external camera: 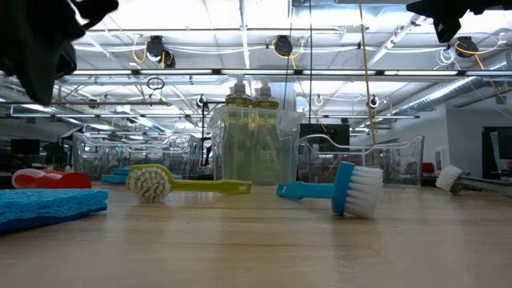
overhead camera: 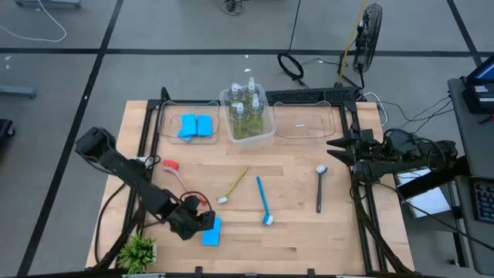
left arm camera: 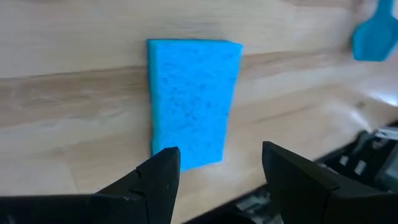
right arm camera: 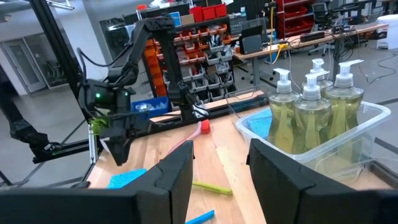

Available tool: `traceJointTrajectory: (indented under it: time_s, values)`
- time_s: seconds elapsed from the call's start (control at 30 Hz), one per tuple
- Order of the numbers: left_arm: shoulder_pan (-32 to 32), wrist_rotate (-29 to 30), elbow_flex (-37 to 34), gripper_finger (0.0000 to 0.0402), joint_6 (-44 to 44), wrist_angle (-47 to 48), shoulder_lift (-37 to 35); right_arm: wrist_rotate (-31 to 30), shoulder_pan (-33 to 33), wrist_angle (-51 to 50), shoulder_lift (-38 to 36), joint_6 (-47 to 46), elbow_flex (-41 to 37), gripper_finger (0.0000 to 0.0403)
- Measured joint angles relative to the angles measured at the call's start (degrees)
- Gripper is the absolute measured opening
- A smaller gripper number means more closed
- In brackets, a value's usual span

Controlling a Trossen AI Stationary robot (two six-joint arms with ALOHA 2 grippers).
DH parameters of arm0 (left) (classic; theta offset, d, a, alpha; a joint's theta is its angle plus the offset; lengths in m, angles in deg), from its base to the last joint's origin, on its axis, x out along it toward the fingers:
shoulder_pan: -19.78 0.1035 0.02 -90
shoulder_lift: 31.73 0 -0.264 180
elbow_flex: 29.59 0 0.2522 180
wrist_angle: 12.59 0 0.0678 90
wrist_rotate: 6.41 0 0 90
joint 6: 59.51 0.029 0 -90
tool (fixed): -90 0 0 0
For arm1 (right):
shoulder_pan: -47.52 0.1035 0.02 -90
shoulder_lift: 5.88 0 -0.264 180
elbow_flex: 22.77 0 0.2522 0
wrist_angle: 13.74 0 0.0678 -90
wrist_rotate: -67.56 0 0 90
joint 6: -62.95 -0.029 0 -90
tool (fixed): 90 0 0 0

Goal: Pick & Place Kitchen Sink Supplies
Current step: Put the blue sponge into the left transparent bin

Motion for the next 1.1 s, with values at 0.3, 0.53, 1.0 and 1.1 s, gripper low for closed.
traceJointTrajectory:
  time_s: [0.3,0.53,1.0,1.1]
  values:
    - [0.0,0.0,0.0,0.0227,-1.4,0.2,3.4,0.0,0.0,0.0,0.0,0.0,0.0,0.0142]
    - [0.0,-1.1,0.0,0.0227,-1.9,1.9,5.2,0.1,0.0,0.0,0.0,-0.3,0.0,0.0142]
    - [0.8,-4.2,0.4,0.0227,-2.1,-1.4,11.9,0.1,0.0,-0.1,0.0,-0.1,0.0,0.0142]
    - [0.7,-5.7,0.3,0.0214,-2.2,-0.9,12.1,0.0,0.0,-0.1,0.0,0.0,0.0,0.0142]
